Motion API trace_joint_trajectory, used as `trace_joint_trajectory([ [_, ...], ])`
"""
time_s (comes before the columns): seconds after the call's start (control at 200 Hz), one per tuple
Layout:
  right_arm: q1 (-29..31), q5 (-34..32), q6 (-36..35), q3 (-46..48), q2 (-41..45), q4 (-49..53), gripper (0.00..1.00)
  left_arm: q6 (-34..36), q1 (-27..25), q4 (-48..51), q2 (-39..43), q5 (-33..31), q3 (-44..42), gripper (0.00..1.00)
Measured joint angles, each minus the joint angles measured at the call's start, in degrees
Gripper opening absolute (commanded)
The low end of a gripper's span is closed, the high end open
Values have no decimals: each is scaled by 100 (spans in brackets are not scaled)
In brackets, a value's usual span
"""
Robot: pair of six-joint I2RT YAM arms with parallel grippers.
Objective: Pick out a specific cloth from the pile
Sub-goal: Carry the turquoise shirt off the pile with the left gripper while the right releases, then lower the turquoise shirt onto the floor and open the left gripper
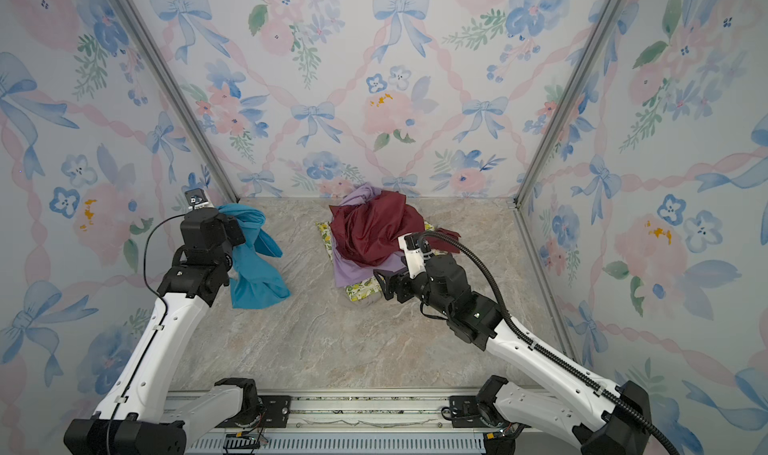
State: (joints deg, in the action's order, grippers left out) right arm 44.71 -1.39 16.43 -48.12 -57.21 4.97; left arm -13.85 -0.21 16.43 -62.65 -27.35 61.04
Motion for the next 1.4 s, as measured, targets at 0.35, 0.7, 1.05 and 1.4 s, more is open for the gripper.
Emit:
trace_joint_trajectory([
  [0.35, -33, -382, -9, 507, 723, 35, 91, -970, 529, -153, 214, 984, -1582, 0],
  [0.7, -48, -658, 186, 765, 988, 157, 90, -1751, 46, -192, -704, 1351, -2271, 0],
  [1.05, -142, -763, 310, 916, 1056, 190, 91, -1941, 229, -529, -2524, 1370, -1862, 0],
  [1.4, -210, -743, 350, 916, 813, 173, 91, -1416, 721, -732, -3355, 1156, -1080, 0],
])
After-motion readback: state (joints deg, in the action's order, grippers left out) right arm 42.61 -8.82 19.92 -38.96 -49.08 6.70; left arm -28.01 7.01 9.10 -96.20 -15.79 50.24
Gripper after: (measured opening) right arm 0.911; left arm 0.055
